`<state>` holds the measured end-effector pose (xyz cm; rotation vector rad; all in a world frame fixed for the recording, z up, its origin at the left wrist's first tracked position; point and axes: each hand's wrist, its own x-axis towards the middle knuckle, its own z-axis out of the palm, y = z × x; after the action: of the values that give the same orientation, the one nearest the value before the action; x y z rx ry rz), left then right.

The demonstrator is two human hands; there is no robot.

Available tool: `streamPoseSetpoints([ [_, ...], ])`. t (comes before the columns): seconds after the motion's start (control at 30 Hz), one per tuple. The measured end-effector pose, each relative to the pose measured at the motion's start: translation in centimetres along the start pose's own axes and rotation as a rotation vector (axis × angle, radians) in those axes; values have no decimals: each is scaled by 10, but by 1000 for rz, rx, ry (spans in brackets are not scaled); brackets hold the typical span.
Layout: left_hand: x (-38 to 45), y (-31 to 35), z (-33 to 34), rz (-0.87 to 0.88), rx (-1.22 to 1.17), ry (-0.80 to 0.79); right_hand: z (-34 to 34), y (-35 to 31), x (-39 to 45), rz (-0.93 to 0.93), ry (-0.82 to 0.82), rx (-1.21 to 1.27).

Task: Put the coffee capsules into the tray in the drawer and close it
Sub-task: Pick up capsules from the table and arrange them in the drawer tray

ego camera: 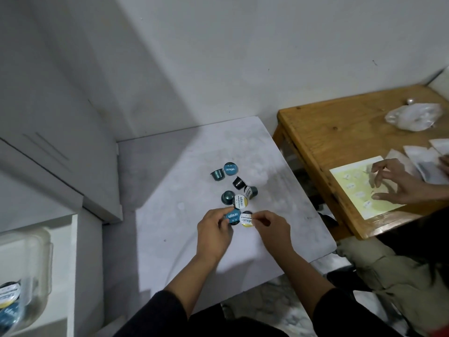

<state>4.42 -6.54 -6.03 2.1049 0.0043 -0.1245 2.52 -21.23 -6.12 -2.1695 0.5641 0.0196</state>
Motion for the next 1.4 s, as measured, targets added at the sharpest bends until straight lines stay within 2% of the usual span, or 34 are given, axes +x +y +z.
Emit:
streamPoseSetpoints([
  [0.13, 1, -1, -2, -97, -80, 11, 0, -3, 1, 73, 12, 110],
  [0.33, 4, 5, -6, -214, -225, 32, -6, -11, 1, 61, 13, 183],
  [0.5, -2, 15, -27, -195, -301, 70, -12, -35, -5, -27, 28, 260],
  [0.67, -17, 23, -75, -146, -369, 121, -10, -80, -29, -113, -68, 445],
  [0.83, -31, 27, -138, -84, -371, 135, 3, -127, -51, -219, -143, 456],
  [1.07, -54, -5, -249, -59, -249, 134, 62, -194, -91, -348, -274, 376],
  [1.4, -48, -110, -393, -142, -24, 63, 206, -264, -134, -326, -408, 254],
])
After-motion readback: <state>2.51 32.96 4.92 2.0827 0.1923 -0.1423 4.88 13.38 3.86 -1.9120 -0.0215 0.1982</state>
